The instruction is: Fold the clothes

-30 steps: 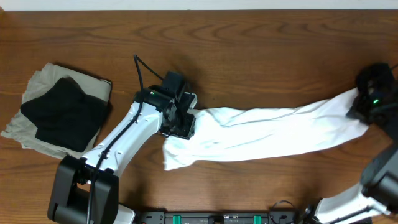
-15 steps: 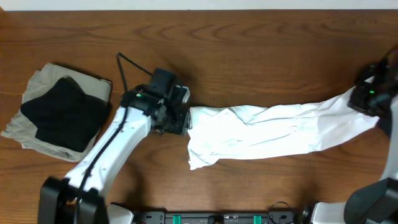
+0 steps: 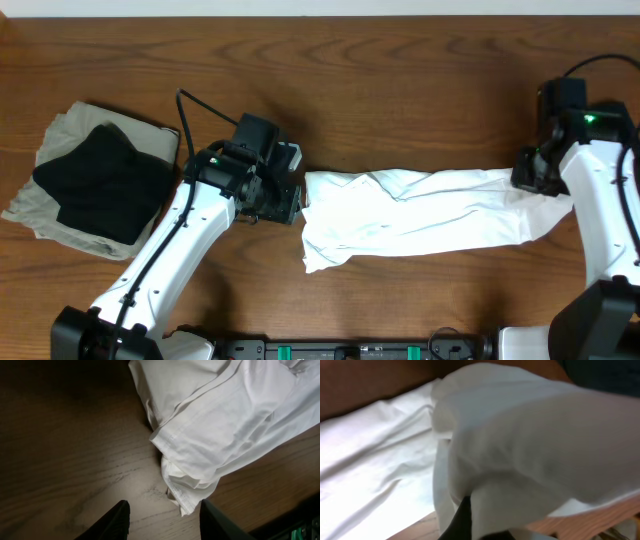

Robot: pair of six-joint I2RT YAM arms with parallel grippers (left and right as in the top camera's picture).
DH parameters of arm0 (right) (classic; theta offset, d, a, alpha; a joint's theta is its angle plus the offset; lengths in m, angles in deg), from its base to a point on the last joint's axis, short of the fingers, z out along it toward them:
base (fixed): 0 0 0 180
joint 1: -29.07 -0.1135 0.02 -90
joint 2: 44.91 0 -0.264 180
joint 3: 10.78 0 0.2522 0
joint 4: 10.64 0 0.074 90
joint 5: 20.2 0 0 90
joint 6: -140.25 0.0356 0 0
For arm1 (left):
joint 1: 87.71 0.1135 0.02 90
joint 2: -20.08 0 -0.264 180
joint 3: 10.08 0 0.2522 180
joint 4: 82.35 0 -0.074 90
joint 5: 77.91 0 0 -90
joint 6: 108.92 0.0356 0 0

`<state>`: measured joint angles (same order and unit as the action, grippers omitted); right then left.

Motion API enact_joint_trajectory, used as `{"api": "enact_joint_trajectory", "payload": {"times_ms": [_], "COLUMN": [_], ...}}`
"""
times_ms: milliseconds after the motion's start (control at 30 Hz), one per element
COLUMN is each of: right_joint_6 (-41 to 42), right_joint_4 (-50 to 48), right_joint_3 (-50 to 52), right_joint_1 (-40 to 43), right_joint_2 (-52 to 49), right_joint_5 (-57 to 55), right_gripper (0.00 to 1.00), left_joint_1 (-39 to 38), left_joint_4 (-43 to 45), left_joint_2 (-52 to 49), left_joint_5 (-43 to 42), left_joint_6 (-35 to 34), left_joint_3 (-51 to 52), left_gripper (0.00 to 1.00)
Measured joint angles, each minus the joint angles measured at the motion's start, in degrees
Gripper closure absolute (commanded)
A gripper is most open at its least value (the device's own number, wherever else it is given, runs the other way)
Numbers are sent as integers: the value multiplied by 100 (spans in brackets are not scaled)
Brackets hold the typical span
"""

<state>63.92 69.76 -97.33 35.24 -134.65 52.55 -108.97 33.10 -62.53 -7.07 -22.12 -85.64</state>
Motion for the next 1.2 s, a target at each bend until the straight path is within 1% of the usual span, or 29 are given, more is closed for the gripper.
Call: {"api": "enact_joint_trajectory", "payload": {"times_ms": [267,667,767,833,967,1033,1100,1200], "right_joint_6": [232,841,981,1056,1139,1156,1163,1123], "right_joint_4": [-278,-503,-629,-710,-870,-905,-927,-988], "right_joint_3": [643,717,719,719,721,721,721,723], "right_joint_1": [-413,-1419,-1631,-1768,-2028,-2140,-2214,-2299], "right_joint_2": [0,0,0,0,0,0,0,0], "right_joint_5": [-96,-42,46,146,365,455,525,638], "right_gripper": [99,99,92,84,82,77,75,74], "left_joint_1": [0,0,0,0,0,0,0,0], "left_joint_4": [0,-4,-28,-44,-63,-68,-70,-68], "left_joint_2": [0,0,0,0,0,0,0,0], "left_joint_5": [2,0,2,2,2,2,2,2], "left_joint_6": [0,0,0,0,0,0,0,0], "left_joint_3": [0,0,0,0,0,0,0,0], "left_gripper": [54,54,54,54,54,54,54,54]}}
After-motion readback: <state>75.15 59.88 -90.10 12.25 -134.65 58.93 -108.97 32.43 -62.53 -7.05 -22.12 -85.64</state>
